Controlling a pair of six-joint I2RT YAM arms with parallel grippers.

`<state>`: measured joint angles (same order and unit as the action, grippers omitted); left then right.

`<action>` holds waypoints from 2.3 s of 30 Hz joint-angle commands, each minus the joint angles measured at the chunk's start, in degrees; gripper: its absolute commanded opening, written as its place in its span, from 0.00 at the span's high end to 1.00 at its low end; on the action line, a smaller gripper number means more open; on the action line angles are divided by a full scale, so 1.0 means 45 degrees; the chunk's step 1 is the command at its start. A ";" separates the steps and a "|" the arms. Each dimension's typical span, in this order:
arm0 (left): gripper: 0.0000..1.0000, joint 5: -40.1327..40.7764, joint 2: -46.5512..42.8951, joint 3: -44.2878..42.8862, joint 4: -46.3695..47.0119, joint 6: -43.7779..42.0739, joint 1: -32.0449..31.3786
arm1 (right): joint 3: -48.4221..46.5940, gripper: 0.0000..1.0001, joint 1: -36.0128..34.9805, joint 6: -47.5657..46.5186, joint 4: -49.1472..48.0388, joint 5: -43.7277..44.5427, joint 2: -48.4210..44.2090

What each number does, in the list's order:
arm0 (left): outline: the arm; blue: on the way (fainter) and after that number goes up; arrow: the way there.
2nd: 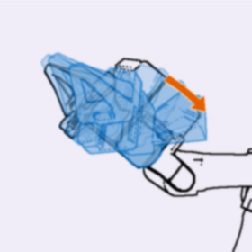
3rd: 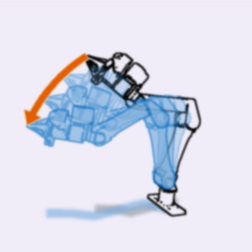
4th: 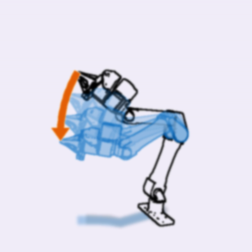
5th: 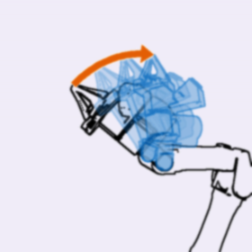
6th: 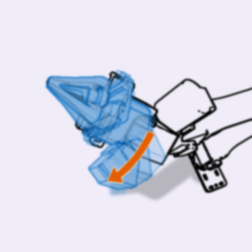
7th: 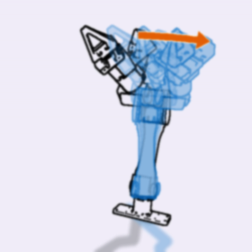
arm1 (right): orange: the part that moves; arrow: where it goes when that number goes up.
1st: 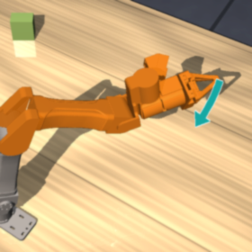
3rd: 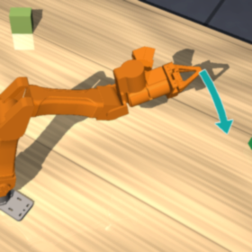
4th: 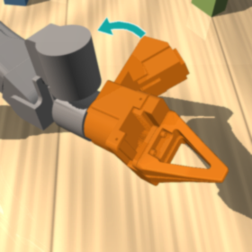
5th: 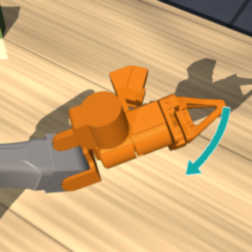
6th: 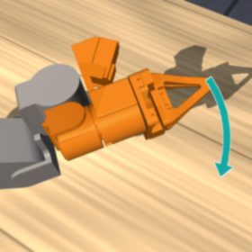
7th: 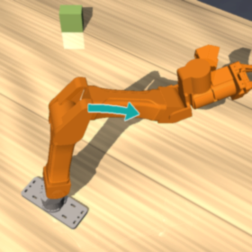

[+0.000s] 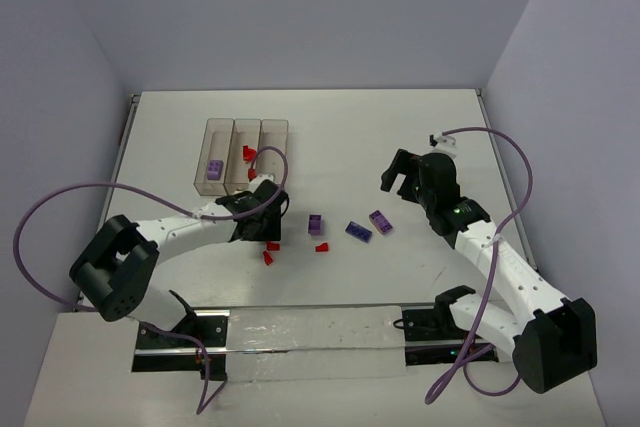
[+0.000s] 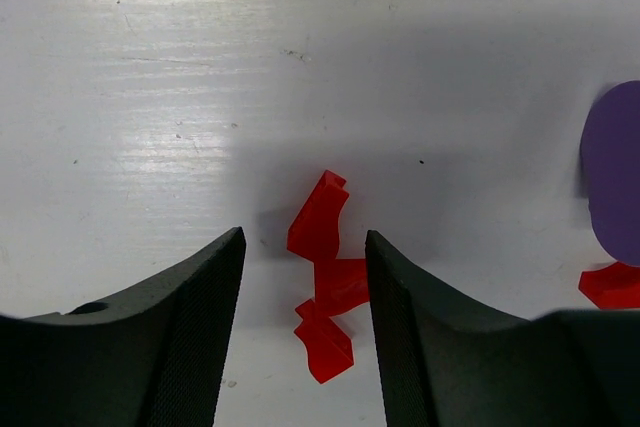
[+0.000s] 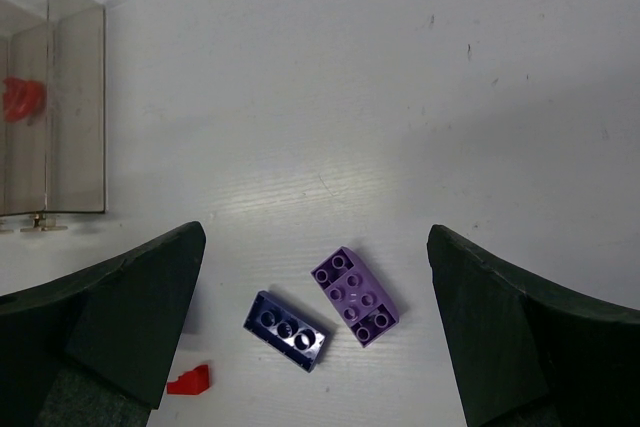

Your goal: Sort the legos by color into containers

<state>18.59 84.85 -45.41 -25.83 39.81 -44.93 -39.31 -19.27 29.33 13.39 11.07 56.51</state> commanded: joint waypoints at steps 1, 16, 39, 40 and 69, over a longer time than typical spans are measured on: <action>0.45 0.0006 0.0239 -0.0062 0.0756 -0.0039 -0.0075 | -0.0560 0.00 -0.0074 -0.0227 -0.0164 -0.0019 0.0076; 0.94 0.0889 0.0470 -0.1292 -0.0451 0.0056 -0.0094 | -0.0754 0.00 -0.0074 -0.0363 0.0091 -0.0142 -0.0118; 1.00 0.1113 0.2456 -0.6834 -0.1006 -0.1739 0.3886 | 0.0279 0.00 -0.0093 0.0330 0.0403 -0.0447 -0.1241; 1.00 0.1108 0.2669 -0.6928 -0.0924 -0.1750 0.4048 | 0.0312 0.00 -0.0093 0.0339 0.0370 -0.0407 -0.1283; 0.12 0.0425 -0.1779 -0.2114 -0.1284 -0.0376 0.0323 | -0.0057 0.00 -0.0113 0.0010 0.0209 0.0114 -0.1168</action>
<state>23.23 80.45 -60.58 -29.14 32.93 -38.28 -37.91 -19.37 30.31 15.60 9.85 51.64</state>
